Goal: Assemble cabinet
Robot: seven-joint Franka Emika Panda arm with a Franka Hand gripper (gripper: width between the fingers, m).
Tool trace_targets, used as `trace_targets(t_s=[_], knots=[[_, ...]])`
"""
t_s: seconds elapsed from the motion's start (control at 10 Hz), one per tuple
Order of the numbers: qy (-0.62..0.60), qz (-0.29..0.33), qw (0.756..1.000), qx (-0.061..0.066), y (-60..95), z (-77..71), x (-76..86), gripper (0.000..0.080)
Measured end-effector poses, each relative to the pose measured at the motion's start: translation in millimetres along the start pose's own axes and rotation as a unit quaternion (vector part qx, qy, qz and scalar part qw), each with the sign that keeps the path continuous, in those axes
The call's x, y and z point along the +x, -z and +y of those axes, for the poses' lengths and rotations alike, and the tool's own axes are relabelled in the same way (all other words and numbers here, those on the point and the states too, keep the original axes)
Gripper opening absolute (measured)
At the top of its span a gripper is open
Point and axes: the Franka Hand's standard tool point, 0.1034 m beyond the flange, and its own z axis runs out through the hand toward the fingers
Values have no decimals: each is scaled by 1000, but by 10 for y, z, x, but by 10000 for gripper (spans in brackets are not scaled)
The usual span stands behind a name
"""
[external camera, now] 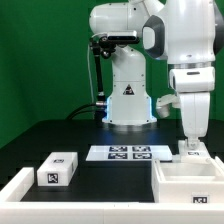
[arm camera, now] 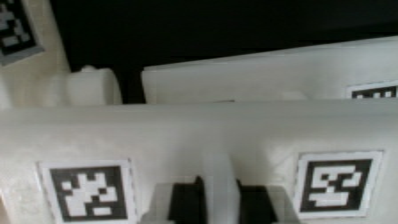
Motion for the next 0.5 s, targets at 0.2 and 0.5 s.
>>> trace_targets(t_s=[0.2,0.5], knots=[[0,0,1000,0,-6,-18,-3,62],[1,-1,1000,1,-5,-77,-7,62]])
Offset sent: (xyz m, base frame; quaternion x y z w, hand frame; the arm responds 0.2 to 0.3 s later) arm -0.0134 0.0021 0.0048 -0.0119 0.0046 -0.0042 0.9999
